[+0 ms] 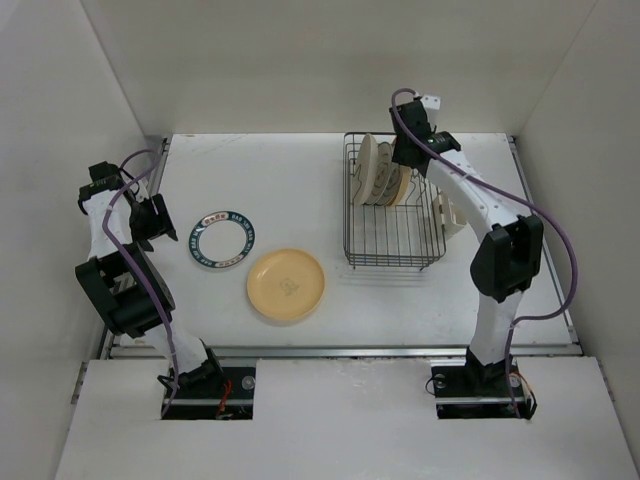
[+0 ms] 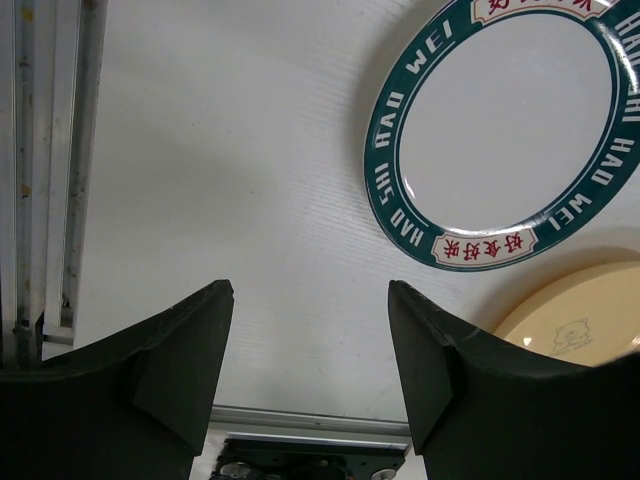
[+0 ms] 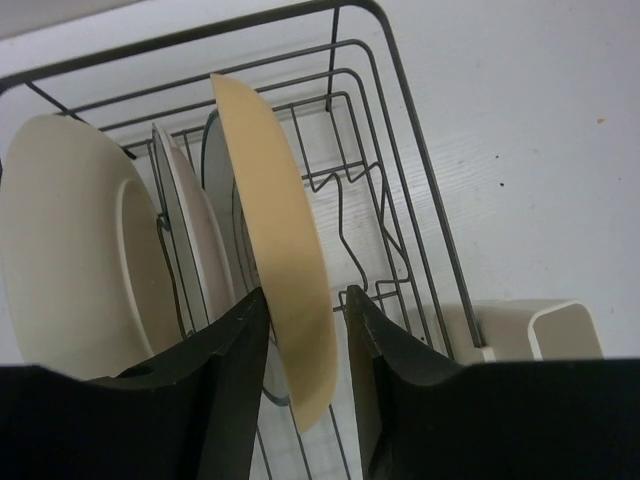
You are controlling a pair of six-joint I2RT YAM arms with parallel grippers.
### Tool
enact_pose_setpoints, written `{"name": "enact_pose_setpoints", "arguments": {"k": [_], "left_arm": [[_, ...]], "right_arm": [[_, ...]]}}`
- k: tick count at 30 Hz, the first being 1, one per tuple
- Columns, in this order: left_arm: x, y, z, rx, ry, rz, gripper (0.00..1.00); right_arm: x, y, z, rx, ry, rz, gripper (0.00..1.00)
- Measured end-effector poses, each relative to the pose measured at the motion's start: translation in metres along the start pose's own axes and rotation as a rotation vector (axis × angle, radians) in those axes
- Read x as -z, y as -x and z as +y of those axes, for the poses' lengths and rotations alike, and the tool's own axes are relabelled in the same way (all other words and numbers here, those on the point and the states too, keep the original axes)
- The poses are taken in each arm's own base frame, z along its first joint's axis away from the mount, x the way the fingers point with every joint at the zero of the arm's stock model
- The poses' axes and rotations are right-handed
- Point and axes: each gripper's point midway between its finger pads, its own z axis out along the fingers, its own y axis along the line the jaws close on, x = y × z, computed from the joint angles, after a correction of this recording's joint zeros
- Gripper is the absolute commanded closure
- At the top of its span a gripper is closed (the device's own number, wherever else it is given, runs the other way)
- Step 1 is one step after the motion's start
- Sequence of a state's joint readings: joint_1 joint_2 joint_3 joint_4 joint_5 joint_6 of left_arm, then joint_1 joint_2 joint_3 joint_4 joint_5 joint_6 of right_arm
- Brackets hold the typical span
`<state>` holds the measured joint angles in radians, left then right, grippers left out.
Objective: Unload the plates from the dish rack
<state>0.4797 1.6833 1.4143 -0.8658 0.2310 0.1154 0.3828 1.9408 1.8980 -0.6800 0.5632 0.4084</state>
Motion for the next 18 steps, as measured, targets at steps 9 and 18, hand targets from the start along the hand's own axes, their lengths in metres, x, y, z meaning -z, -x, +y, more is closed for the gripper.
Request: {"name": "enact_pose_setpoints", "arguments": {"k": [9, 18], "left_arm": [[-0.0004, -0.0006, 0.0007, 0.0, 0.004, 0.002, 0.4], [-0.002, -0.0033, 0.0008, 0.002, 0.003, 0.01, 0.4]], "right_arm": [[-0.0078, -0.0106, 0.0045, 0.049, -0.007, 0.02, 0.87], [-0.0047, -0.0083, 0.0012, 0.091, -0.061, 0.007, 1.0]]}}
